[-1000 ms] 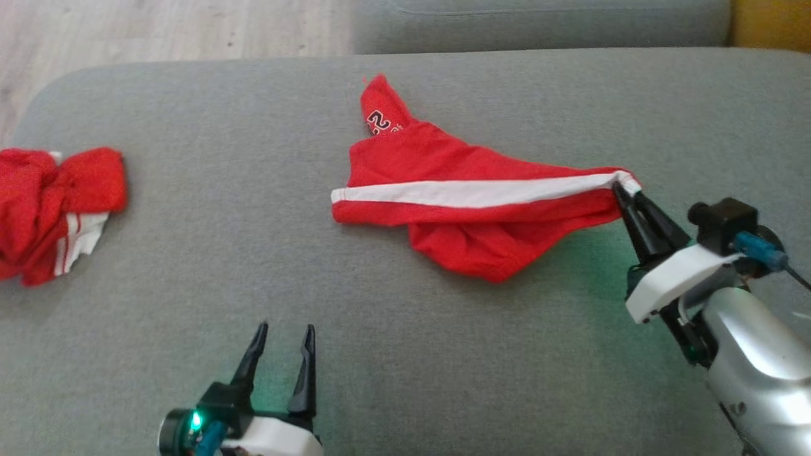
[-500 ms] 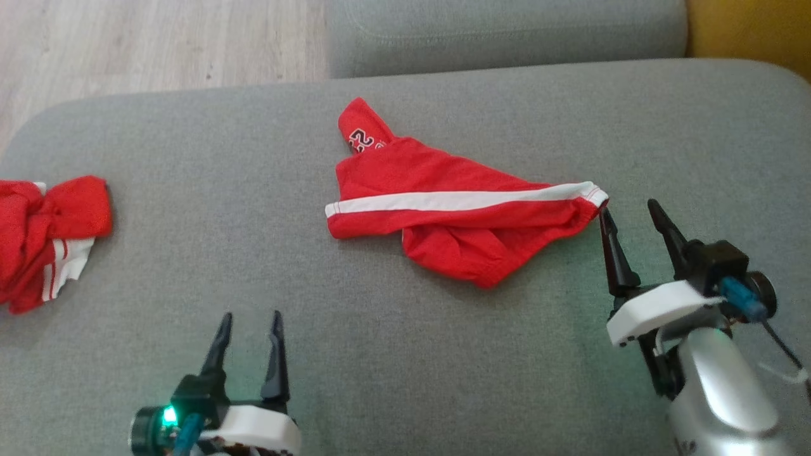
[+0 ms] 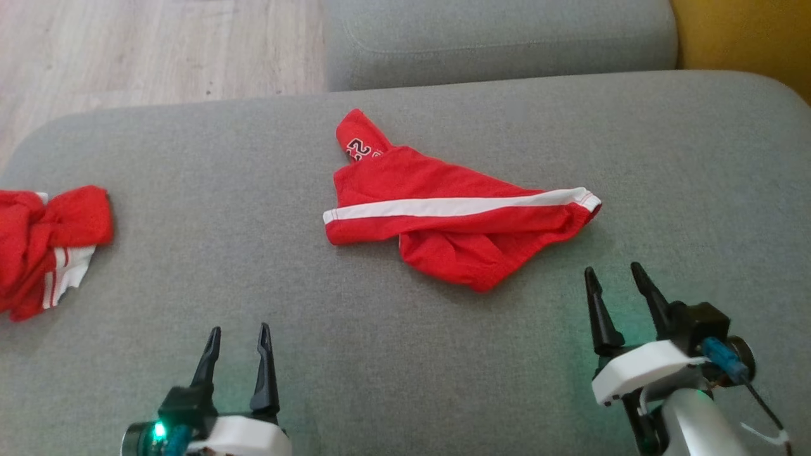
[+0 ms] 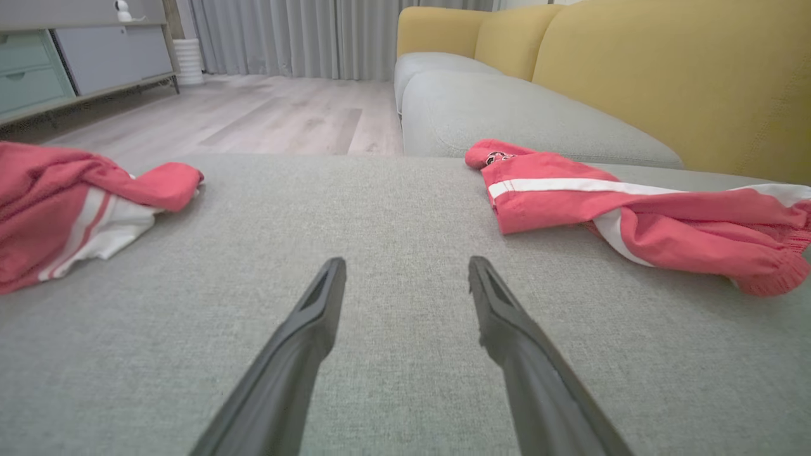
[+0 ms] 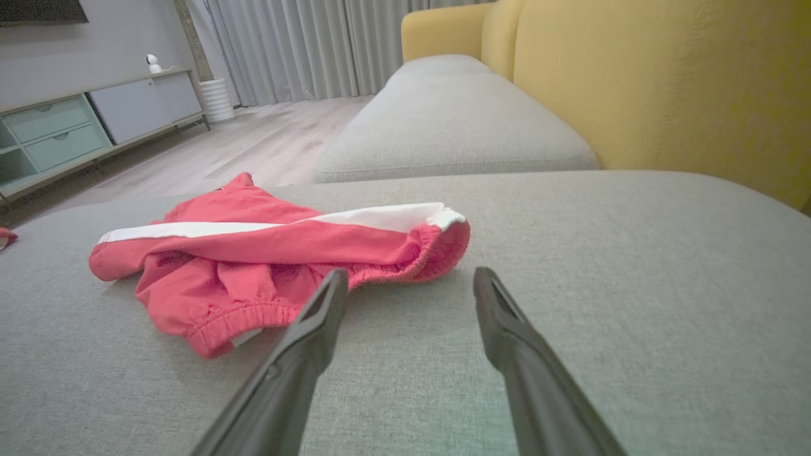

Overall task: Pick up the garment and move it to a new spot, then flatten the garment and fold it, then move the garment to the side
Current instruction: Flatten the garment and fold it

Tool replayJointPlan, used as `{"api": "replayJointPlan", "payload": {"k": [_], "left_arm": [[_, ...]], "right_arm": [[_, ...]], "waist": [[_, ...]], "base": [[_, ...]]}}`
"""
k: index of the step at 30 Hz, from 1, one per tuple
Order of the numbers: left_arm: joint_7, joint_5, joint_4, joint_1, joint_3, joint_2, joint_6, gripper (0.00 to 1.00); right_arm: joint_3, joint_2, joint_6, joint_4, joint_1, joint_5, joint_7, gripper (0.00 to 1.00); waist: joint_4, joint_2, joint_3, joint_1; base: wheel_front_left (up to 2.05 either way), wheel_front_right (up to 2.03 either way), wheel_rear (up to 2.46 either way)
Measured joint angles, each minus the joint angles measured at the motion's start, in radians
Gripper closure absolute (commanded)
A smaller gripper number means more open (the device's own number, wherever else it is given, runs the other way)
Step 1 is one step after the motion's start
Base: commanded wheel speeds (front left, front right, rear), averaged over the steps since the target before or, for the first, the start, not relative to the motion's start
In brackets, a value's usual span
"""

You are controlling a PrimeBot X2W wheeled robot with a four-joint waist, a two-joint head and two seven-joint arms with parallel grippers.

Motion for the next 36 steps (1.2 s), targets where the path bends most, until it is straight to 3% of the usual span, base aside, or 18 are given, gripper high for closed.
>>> {"api": "replayJointPlan", "payload": {"k": [4, 8, 14, 20, 27, 35, 36], "left_arm": [[0.000, -0.071, 0.048, -0.061, -0.001, 0.000, -0.053, 0.00], [0.000, -0.202, 0.130, -0.237, -0.009, -0.001, -0.103, 0.00], [0.000, -0.367, 0.358, -0.499, -0.092, -0.009, -0.140, 0.00], [0.009, -0.422, 0.537, -0.606, -0.155, -0.015, -0.148, 0.00], [0.019, -0.559, 0.549, -0.640, -0.252, -0.015, -0.148, 0.00], [0.013, -0.622, 0.543, -0.657, -0.335, 0.008, -0.148, 0.00], [0.010, -0.626, 0.541, -0.657, -0.340, 0.009, -0.148, 0.36]], "right_arm": [[0.016, 0.001, 0.000, -0.006, -0.007, 0.002, 0.000, 0.00], [0.031, 0.001, 0.000, -0.019, -0.045, 0.009, 0.000, 0.00], [0.056, 0.001, 0.000, -0.027, -0.082, 0.017, 0.000, 0.00], [0.058, 0.001, 0.000, -0.038, -0.087, 0.020, 0.000, 0.00], [0.058, 0.001, 0.000, -0.049, -0.118, 0.037, 0.000, 0.00], [0.060, 0.001, 0.000, -0.050, -0.119, 0.045, 0.000, 0.00], [0.060, 0.001, 0.000, -0.050, -0.119, 0.045, 0.000, 0.00]], "waist": [[-0.010, 0.0000, 0.033, 0.0001], [-0.027, 0.0000, 0.078, 0.0001], [-0.079, 0.0000, 0.153, 0.0002], [-0.119, 0.0000, 0.198, 0.0002], [-0.128, 0.0000, 0.225, 0.0001], [-0.116, 0.0000, 0.228, 0.0000], [-0.115, 0.0000, 0.227, 0.0000]], "base": [[0.00, 0.00, 0.00], [0.00, 0.00, 0.00], [0.00, 0.00, 0.00], [0.00, 0.00, 0.00], [0.00, 0.00, 0.00], [0.00, 0.00, 0.00], [0.00, 0.00, 0.00]]}}
